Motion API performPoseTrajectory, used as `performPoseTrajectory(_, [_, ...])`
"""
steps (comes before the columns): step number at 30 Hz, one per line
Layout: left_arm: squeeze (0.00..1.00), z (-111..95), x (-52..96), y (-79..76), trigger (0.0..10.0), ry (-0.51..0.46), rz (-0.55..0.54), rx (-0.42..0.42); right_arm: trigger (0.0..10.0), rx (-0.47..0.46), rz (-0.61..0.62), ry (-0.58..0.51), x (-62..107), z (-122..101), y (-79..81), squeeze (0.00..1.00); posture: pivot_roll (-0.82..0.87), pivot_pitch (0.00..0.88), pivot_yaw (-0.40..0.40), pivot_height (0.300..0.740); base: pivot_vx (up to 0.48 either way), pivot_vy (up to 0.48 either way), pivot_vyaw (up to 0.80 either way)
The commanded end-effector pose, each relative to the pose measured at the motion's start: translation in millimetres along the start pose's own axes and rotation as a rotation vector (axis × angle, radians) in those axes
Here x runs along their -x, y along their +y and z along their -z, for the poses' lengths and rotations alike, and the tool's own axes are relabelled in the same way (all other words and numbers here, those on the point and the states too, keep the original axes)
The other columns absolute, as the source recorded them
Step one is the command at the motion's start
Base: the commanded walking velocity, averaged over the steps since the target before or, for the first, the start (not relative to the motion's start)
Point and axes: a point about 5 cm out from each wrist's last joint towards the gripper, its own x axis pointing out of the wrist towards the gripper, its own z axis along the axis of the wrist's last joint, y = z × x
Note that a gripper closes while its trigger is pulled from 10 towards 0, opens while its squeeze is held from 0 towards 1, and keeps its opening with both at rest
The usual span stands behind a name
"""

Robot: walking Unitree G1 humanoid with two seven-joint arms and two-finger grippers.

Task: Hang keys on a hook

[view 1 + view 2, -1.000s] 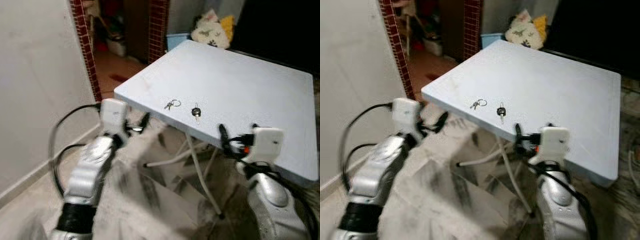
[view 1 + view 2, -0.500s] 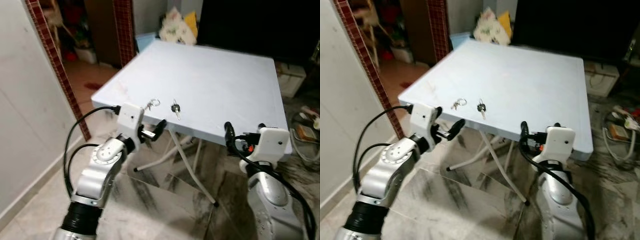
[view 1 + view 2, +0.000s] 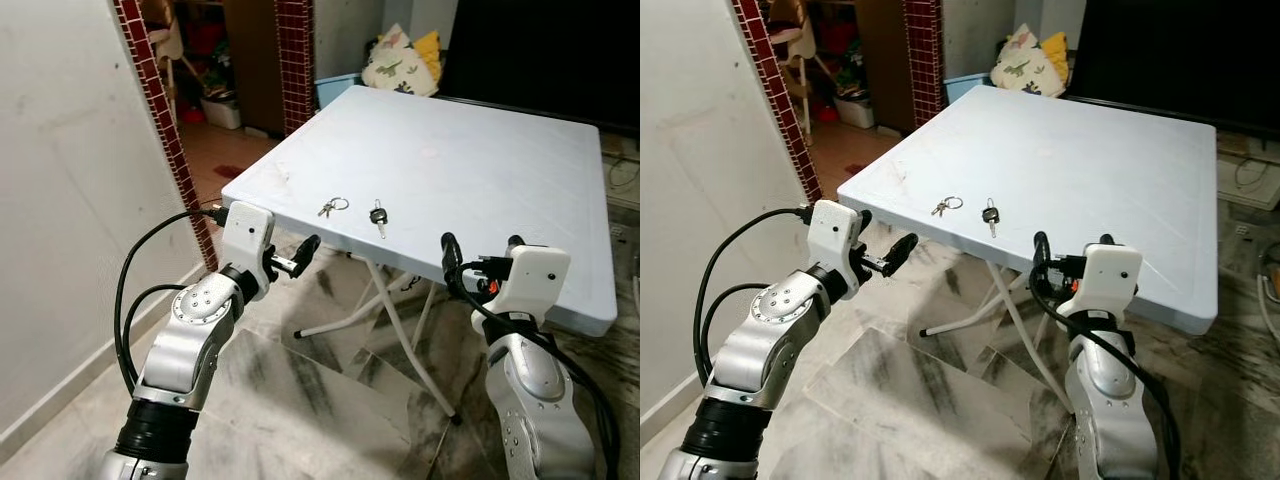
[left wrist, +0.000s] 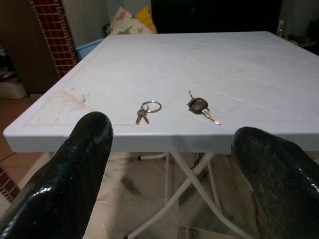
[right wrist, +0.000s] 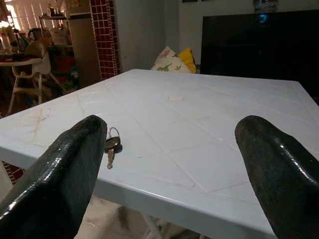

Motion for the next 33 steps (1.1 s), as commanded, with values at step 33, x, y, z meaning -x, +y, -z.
performPoseTrajectory(33, [0.00, 7.5, -4.8, -8.5, 10.0, -0.012, -0.018, 0.044, 10.0, 0.029, -0.043, 0.027, 6.6, -6.0, 1.3, 0.00, 0.03, 0.034, 0.003, 0.740, 0.000, 0.000, 0.00])
